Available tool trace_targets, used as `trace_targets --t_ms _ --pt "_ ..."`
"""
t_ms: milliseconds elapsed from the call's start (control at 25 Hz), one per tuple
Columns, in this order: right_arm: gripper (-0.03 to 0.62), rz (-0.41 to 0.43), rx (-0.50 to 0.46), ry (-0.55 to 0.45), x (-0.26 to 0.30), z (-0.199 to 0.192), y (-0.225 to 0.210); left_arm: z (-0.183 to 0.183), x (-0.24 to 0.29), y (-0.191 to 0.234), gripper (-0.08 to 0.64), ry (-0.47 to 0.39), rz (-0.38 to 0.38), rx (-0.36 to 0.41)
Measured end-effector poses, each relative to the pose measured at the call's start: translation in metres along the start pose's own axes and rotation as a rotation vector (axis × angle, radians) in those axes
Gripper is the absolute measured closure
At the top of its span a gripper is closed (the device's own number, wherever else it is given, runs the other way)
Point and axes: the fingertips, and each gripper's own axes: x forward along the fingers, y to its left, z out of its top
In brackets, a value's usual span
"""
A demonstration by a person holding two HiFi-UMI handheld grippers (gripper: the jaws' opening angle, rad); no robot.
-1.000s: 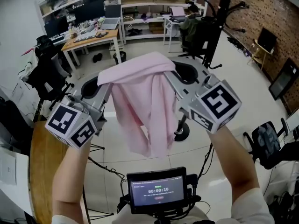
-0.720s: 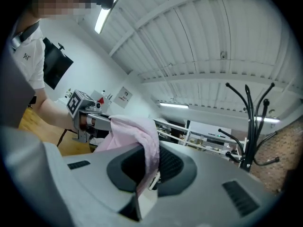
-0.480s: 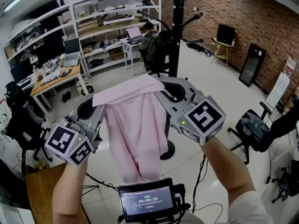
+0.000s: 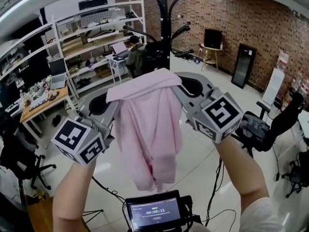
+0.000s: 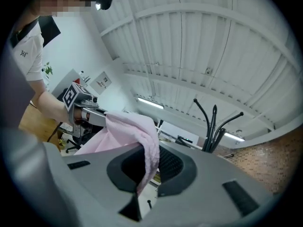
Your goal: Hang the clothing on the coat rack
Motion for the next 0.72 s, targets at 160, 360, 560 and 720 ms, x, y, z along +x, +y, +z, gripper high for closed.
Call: trace_targets --t_ms 160,360,560,720 --pt "0.566 -0.052 -0.036 0.004 -0.004 0.001 -0.037 0.009 0.034 0.000 0.546 -0.010 -0.023 0.004" --pt "0.566 -0.112 -0.083 0.009 -0.004 0.003 -0.086 0.024 0.077 0.003 0.546 -0.019 -0.033 0.010" --pt "0.566 -0.160 -0.137 -0.009 -0.012 0.015 -0.135 0.048 0.122 0.002 0.546 -0.032 -0.035 0.050" --pt "0.566 -0.203 -0.185 -0.008 -0.011 0.028 -0.178 0.070 0.159 0.013 0.546 -0.028 -0.019 0.093"
